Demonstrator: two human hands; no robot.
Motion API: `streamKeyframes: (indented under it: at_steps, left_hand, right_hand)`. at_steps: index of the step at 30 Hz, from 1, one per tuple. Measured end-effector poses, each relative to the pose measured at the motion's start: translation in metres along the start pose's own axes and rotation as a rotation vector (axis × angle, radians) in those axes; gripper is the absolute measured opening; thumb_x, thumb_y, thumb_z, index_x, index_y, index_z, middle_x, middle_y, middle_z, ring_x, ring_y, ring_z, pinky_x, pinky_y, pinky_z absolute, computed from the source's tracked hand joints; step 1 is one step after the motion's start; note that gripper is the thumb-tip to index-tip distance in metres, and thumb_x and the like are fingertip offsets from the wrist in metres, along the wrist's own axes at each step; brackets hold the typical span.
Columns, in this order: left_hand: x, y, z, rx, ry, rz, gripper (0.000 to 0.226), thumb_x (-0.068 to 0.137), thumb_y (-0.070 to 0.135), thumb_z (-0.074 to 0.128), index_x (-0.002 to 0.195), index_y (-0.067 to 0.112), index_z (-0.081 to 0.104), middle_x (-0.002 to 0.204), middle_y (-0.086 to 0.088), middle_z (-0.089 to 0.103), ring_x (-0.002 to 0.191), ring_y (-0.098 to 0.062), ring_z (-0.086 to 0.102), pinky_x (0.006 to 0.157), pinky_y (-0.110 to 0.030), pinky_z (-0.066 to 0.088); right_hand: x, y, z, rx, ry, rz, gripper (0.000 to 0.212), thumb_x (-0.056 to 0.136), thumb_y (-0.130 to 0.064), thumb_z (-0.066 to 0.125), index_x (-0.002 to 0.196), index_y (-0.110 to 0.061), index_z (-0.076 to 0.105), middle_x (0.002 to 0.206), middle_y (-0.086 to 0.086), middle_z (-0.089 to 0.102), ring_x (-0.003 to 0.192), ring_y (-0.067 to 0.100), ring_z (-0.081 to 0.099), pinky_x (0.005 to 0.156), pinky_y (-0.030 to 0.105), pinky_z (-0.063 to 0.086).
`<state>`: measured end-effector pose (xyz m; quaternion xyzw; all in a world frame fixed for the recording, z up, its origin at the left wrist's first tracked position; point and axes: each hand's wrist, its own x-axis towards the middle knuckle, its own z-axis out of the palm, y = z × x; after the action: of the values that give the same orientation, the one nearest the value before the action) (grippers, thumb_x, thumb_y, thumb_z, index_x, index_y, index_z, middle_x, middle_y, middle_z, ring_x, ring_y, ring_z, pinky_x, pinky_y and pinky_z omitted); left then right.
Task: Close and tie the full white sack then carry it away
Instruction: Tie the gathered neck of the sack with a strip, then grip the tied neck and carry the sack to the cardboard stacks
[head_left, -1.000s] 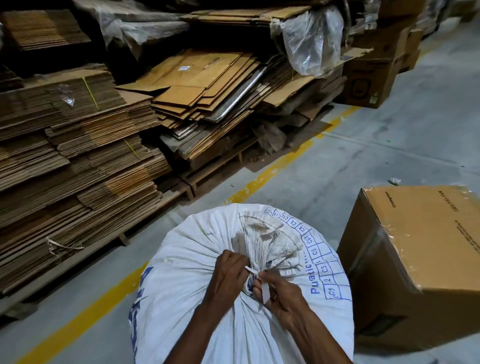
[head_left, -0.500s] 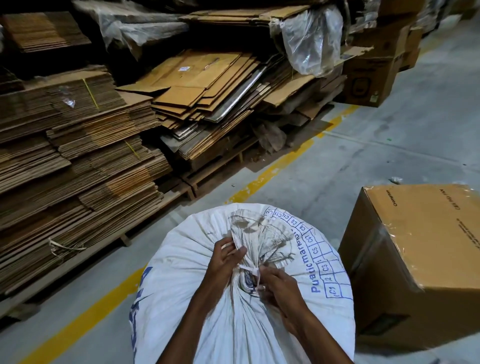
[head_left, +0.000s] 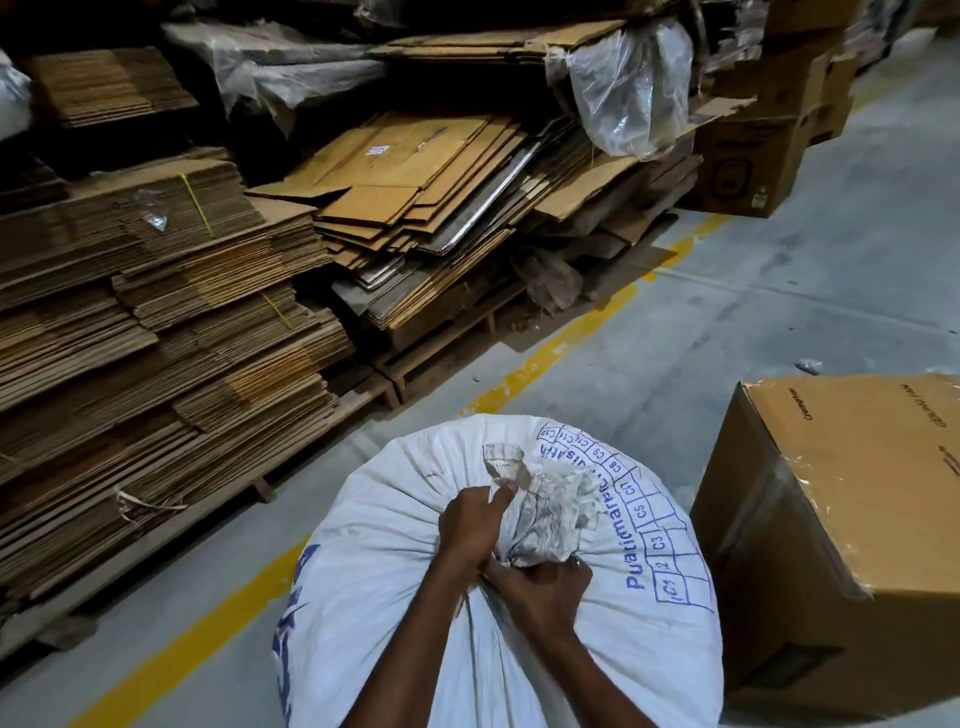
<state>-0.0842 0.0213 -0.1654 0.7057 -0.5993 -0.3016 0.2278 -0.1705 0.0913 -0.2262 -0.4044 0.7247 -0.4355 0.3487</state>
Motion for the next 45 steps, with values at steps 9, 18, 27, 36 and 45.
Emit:
streamKeyframes:
  at_steps: [9,18,27,36,45]
  left_hand:
    - [-0.05,-0.025,0.024,-0.531,0.247,0.158,0.049,0.099,0.049,0.046,0.146,0.043,0.032,0.139,0.006,0.058,0.126,-0.007,0.057,0.103,-0.039,0.05]
    - [0.007,-0.04,0.024,-0.64,0.095,0.11,0.032,0.093,0.054,0.053,0.121,0.045,0.067,0.131,0.018,0.065,0.127,-0.003,0.057,0.114,-0.041,0.042]
    - [-0.022,-0.05,0.042,-0.273,0.517,0.477,0.058,0.1,0.043,0.048,0.15,0.016,0.04,0.156,-0.012,0.019,0.149,-0.025,0.027,0.12,-0.031,0.025]
    - [-0.016,-0.061,0.045,-0.082,0.442,0.139,0.059,0.095,0.065,0.025,0.091,0.024,0.067,0.079,-0.009,0.072,0.087,-0.034,0.068,0.07,-0.04,0.053]
    - [0.009,-0.063,0.046,-0.703,0.255,-0.148,0.041,0.101,0.031,0.056,0.075,0.007,0.075,0.072,-0.006,0.075,0.08,-0.022,0.068,0.075,-0.039,0.052]
  right_hand:
    - [0.031,-0.03,-0.017,-0.459,0.005,-0.061,0.102,0.06,-0.105,0.031,0.086,-0.015,0.071,0.087,0.006,0.078,0.098,0.03,0.072,0.09,0.04,0.047]
    - [0.052,-0.031,-0.04,0.41,-0.453,0.081,0.039,0.092,-0.05,0.071,0.114,-0.019,0.077,0.105,-0.003,0.082,0.106,0.016,0.076,0.094,0.042,0.06]
    - [0.086,0.0,-0.001,0.097,-0.548,0.251,0.123,0.059,-0.109,0.031,0.144,-0.024,0.059,0.14,0.001,0.066,0.133,0.026,0.058,0.122,0.049,0.032]
    - [0.055,-0.033,-0.05,0.32,-0.758,0.257,0.058,0.098,-0.064,0.052,0.127,-0.018,0.072,0.12,0.005,0.078,0.114,0.02,0.072,0.111,0.043,0.049]
    - [0.034,0.01,-0.047,-0.084,-0.252,-0.474,0.067,0.097,-0.064,0.045,0.157,-0.045,0.022,0.172,-0.015,0.011,0.156,0.006,0.019,0.123,0.033,0.016]
